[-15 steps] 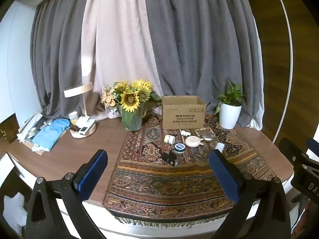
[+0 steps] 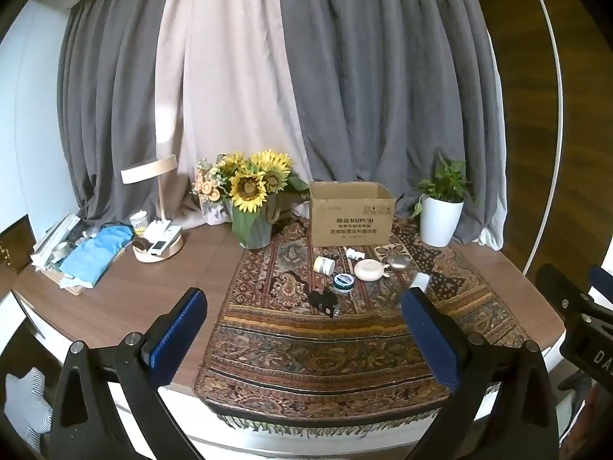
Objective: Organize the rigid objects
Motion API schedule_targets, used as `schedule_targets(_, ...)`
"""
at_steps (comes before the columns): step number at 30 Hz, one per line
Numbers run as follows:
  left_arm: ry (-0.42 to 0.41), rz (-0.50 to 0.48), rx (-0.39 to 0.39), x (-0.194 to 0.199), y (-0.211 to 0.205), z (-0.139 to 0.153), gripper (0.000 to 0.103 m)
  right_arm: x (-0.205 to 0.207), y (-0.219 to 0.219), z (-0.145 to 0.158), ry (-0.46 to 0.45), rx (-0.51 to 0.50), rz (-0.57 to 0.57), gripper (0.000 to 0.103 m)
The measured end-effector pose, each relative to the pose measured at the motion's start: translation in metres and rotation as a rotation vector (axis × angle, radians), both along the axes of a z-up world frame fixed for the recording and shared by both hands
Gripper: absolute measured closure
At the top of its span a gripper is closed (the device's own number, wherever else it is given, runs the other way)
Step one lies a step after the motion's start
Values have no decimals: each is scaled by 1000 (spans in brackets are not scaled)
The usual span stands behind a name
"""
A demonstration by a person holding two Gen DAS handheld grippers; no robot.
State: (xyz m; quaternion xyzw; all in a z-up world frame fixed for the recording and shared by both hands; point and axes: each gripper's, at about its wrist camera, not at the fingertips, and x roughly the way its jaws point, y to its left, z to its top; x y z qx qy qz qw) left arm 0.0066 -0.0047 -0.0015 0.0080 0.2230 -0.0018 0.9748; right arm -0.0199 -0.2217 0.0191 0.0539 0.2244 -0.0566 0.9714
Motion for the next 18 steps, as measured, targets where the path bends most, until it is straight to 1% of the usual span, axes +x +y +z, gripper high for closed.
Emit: schedule_targets(18,2,-19,-15,0,-1,-1,0,5,-2,-2,5,8,2,0)
